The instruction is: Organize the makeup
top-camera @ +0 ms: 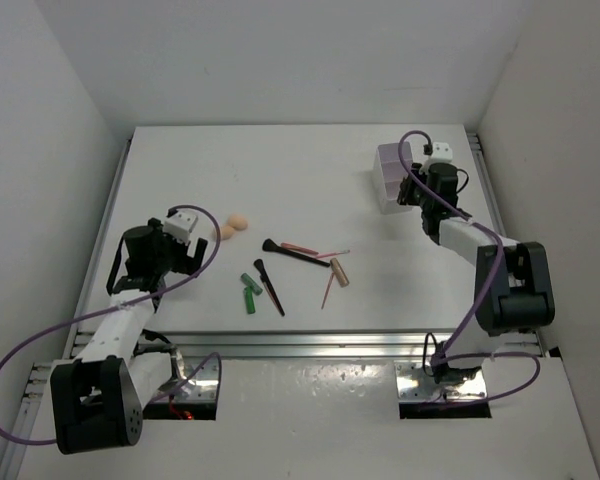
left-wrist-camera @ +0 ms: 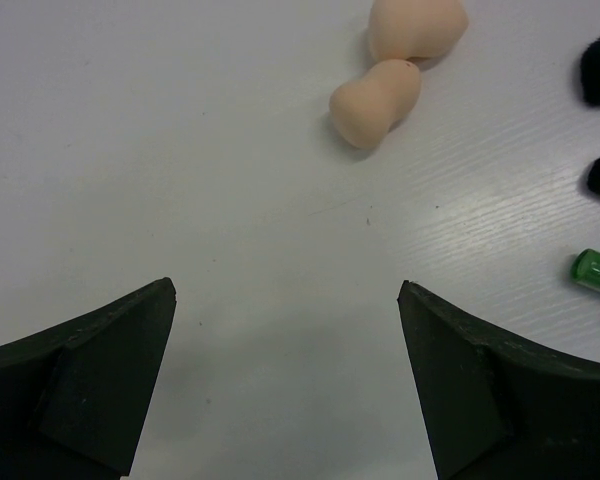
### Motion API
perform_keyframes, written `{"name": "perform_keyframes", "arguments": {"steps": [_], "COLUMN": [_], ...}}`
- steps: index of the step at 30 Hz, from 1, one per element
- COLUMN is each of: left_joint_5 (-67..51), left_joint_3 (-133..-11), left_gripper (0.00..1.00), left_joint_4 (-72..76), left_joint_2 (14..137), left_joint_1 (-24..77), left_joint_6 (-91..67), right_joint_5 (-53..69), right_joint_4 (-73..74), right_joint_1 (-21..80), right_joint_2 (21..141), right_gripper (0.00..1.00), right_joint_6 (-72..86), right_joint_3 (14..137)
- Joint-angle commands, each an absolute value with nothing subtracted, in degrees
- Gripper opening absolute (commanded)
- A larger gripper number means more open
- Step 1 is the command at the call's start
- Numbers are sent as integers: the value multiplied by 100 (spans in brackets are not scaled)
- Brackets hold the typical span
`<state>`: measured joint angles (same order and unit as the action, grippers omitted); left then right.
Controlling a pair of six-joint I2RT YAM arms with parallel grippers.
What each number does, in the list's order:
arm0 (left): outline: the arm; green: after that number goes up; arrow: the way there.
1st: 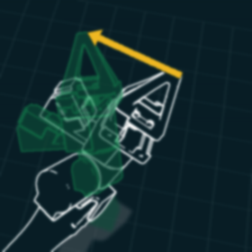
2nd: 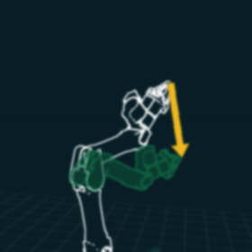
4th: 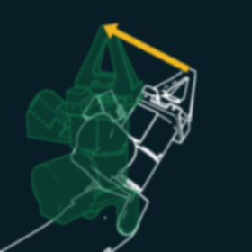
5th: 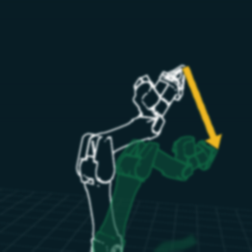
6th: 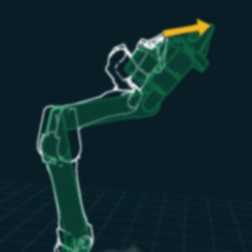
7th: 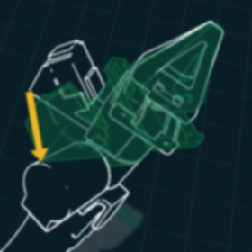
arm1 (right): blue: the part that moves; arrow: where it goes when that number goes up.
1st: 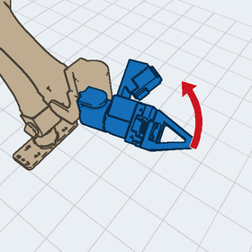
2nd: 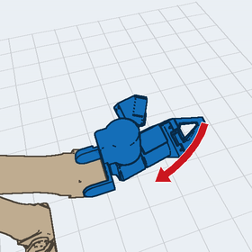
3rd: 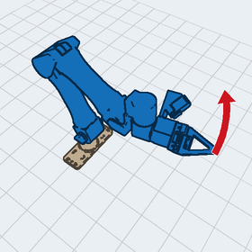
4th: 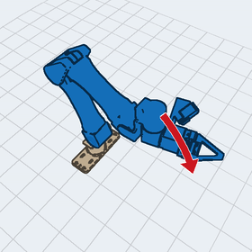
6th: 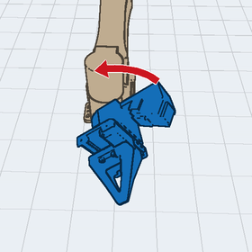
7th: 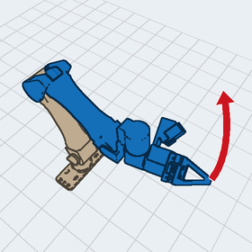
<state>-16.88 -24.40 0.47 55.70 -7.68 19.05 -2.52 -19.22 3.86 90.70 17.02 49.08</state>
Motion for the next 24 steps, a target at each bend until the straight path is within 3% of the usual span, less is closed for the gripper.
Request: {"name": "perform_keyframes", "arguments": {"steps": [1,24], "left_joint_5": [-1978,-2188], "left_joint_3": [-2725,-2944], "left_gripper": [100,100], "left_joint_4": [168,0], "left_joint_2": [5581,5906], "left_joint_1": [-949,-1187], "left_joint_6": [1942,1925], "right_joint_5": [-27,571], "right_joint_4": [-3549,-7056], "right_joint_1": [273,220], "right_joint_2": [9360,10977], "right_gripper": [0,0], "right_joint_6": [1872,1889], "right_joint_3": [4834,3780]}}
